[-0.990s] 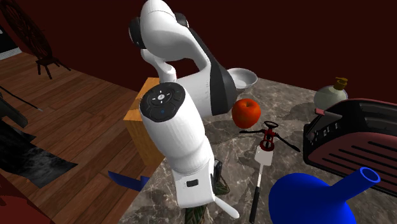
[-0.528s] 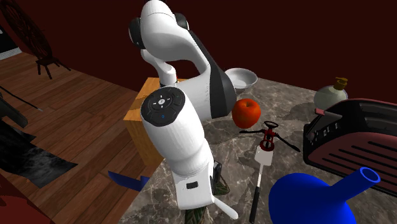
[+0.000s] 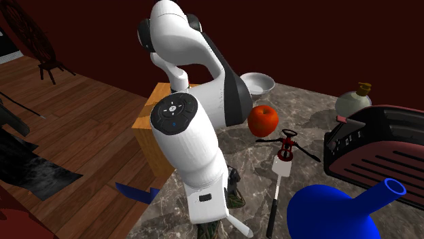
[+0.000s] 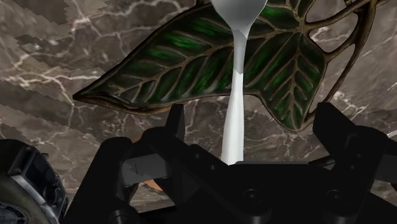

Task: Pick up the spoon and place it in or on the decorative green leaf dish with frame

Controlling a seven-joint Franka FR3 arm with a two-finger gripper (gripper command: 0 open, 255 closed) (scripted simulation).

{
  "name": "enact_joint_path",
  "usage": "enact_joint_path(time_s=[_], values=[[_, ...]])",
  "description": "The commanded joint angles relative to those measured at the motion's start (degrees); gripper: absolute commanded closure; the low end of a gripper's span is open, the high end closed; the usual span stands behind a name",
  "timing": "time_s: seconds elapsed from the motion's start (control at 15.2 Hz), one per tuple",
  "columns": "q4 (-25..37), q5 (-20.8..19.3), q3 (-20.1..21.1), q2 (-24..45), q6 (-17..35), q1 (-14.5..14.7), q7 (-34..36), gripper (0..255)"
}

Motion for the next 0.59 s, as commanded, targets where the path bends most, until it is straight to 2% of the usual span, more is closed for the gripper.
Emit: enact_joint_path(time_s=[0.0,0.2,0.53], values=[[0.8,0.0,0.0,-0.7,-1.4,-0.2,0.0,0],[3.6,-0.1,-0.1,-2.1,-5.8,-0.9,0.2,0],[3.6,-0.1,-0.1,-2.1,-5.8,-0.9,0.2,0]])
